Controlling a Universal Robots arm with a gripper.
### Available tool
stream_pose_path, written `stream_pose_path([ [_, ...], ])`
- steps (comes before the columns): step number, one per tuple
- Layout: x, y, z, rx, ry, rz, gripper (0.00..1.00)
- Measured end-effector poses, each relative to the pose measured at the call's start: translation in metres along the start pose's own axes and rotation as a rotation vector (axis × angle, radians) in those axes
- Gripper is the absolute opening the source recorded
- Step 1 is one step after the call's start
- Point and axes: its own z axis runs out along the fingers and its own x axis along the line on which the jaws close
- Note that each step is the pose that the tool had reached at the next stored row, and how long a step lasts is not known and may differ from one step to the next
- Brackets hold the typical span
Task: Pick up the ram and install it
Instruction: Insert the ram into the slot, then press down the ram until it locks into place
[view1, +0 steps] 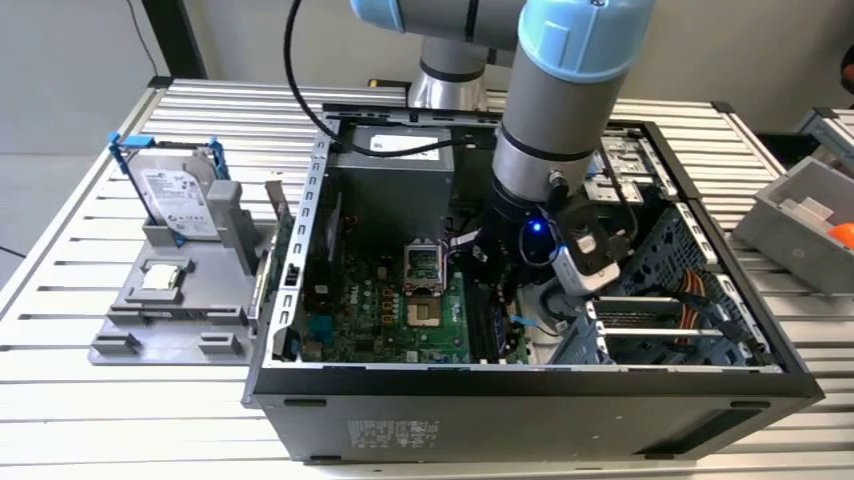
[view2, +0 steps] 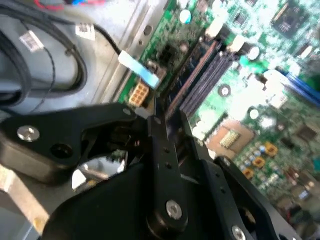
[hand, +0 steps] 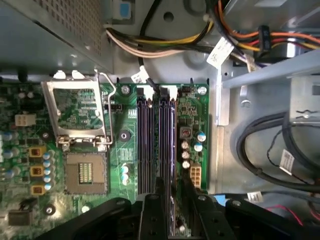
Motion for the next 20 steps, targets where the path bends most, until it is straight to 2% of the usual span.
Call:
stream_pose_path([
  [1,-0.0001,-0.0002,-0.0039,0.0003,0.0001,0.000,1.00],
  [2,-0.0001,-0.0001,-0.0050,-0.0001,-0.0001,0.000,1.00],
  [6,-0.0001,-0.0001,-0.0054,-0.0007,-0.0002,0.000,1.00],
  [7,-0.0001,-0.0002,-0.0055,-0.0007,-0.0001,0.000,0.00],
  [16,-0.0001,-0.0002,-0.0055,-0.0020,-0.0001,0.000,0.00],
  [20,-0.0002,-0.0003,-0.0100,-0.0018,0.0007,0.000,0.00],
])
